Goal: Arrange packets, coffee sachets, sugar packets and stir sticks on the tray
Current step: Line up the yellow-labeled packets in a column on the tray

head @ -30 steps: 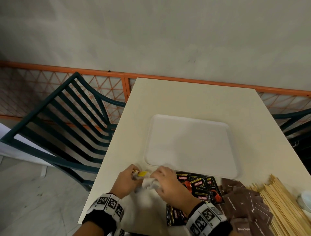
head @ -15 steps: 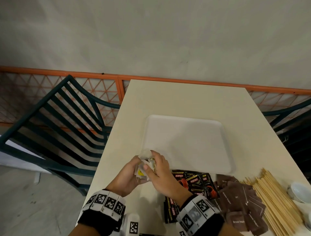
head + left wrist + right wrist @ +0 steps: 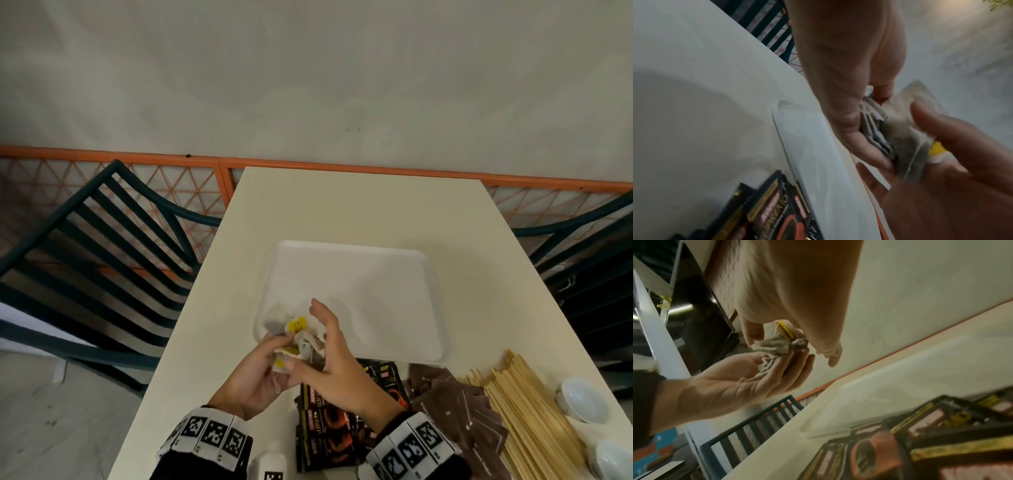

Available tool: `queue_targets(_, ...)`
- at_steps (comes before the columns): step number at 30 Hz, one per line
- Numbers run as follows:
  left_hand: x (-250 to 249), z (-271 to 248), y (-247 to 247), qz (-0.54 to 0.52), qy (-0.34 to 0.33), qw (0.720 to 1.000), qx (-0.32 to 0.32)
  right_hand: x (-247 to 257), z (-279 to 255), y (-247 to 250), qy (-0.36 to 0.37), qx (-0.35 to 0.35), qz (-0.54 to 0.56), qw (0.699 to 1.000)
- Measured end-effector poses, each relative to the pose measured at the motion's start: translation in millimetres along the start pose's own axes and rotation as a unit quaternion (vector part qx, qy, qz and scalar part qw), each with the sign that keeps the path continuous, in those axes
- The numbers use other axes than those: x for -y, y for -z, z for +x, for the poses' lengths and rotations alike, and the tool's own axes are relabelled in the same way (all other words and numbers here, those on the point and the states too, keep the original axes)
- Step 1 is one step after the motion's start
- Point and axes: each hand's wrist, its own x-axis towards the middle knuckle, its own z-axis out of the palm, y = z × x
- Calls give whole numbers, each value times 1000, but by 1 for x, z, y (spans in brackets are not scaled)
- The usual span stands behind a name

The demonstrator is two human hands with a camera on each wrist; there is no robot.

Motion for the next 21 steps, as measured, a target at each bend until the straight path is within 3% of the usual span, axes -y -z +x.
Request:
queue_targets(6, 9, 20, -32, -28, -41, 998, -32, -8, -7, 43, -1, 8, 26, 1000)
queue_targets(12, 19, 30, -51, -17, -61, 996, -57, -10, -6, 71, 67, -71, -52, 994)
queue_targets(19, 32, 26, -64, -8, -80, 997, -4, -25, 6, 84, 14, -73, 7, 997)
queue_targets(21, 37, 29, -61, -12, -90, 995, -30, -28, 8, 84, -5, -68, 14, 998)
